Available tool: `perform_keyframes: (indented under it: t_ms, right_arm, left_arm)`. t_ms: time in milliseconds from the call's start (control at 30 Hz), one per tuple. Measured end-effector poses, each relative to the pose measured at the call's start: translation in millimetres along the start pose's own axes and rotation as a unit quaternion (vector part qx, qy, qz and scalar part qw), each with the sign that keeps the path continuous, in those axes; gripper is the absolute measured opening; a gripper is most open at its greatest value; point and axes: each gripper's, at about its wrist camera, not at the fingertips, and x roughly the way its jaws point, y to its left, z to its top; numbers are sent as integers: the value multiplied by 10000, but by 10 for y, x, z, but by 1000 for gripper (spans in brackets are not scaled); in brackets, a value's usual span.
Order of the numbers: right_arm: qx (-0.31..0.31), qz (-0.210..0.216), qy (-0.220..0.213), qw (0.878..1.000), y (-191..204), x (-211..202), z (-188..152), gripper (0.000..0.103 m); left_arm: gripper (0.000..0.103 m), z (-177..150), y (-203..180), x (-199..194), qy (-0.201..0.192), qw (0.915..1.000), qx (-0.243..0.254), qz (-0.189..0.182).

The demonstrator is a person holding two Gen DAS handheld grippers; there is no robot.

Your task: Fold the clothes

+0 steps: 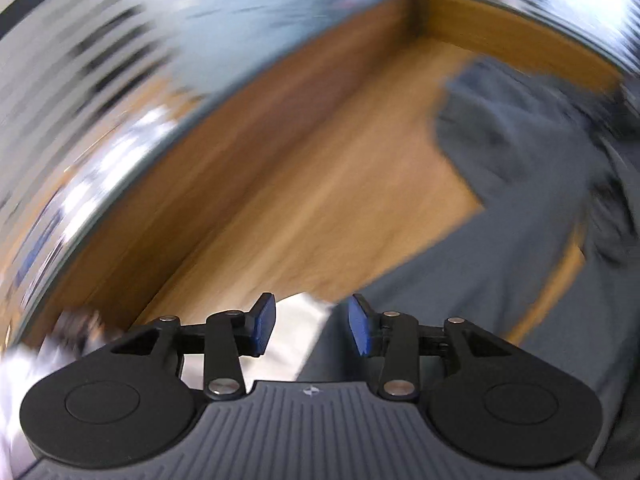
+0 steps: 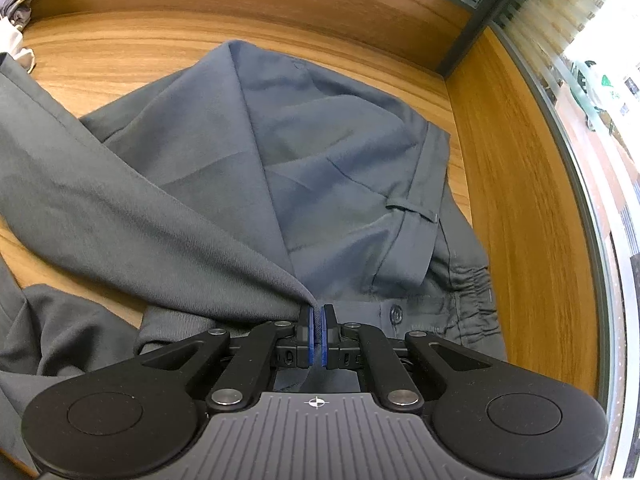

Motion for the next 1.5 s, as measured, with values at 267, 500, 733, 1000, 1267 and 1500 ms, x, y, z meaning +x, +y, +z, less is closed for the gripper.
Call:
perform_keyframes:
  t_ms: [267, 500, 733, 1000, 1267, 1500]
  right_arm:
    - [-45, 4, 135, 9999, 16, 33, -36, 6]
    - [-111, 15, 190, 9998, 11, 51, -21, 6]
    - [-112, 3, 217, 9997, 22, 66, -29, 6]
    - [-132, 11, 270, 9995, 29, 87, -39, 6]
    - [-130, 30, 317, 9994, 11, 124, -26, 6]
    - [-157, 8, 274, 9995, 22, 84, -32, 6]
  left_arm:
    - [47, -29, -403, 373, 80, 9927, 1067, -549]
    - [47, -65, -446, 737, 252, 9872, 1426, -662]
    - [48, -130, -525, 1075, 477, 9758, 1969, -824]
    - [49, -76, -398, 1270, 387, 9769, 1759, -1146]
    - [38, -179, -261, 1268, 266, 9804, 1081, -1626]
    - [6, -306, -289, 1107, 201, 9852, 691, -1554]
